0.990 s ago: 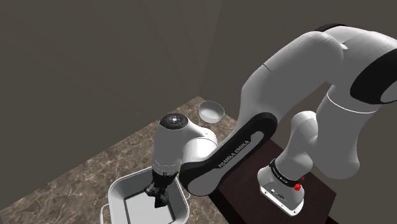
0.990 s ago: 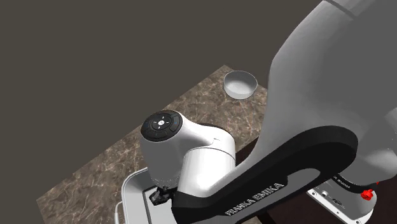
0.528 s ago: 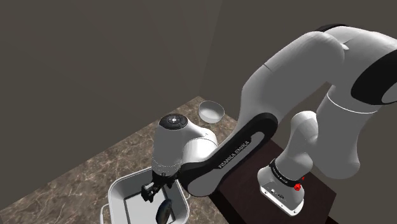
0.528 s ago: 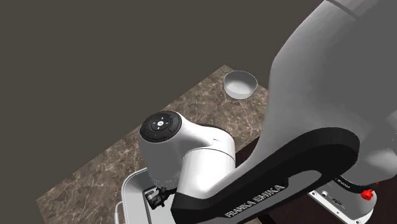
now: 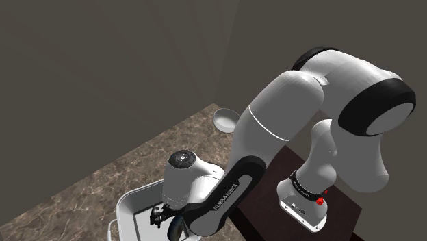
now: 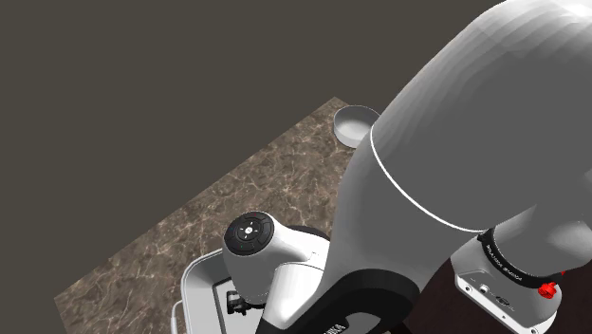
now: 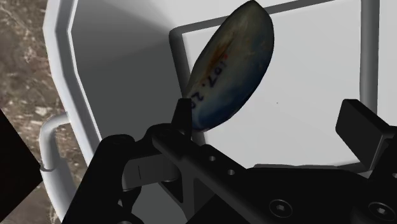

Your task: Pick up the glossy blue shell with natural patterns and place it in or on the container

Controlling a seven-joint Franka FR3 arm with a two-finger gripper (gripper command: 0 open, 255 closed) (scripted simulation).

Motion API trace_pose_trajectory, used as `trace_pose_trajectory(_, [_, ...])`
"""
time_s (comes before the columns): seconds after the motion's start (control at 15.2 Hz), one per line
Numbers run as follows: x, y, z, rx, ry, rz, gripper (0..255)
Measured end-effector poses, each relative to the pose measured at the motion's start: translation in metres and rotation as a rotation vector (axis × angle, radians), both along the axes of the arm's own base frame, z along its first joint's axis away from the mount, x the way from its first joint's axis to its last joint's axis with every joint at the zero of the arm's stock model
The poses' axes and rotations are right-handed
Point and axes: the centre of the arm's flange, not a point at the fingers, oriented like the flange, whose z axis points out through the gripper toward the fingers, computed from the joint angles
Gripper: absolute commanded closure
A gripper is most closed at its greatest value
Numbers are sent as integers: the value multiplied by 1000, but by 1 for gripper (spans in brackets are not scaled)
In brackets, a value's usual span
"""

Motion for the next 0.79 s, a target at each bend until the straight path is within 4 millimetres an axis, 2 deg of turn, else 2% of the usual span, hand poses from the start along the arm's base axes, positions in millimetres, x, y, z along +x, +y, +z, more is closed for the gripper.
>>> trace_pose_trajectory(0.46, [-5,4,-39,-4,4,-30,0])
trace_pose_trajectory(0.79, [-5,5,-41,-3,4,-31,0])
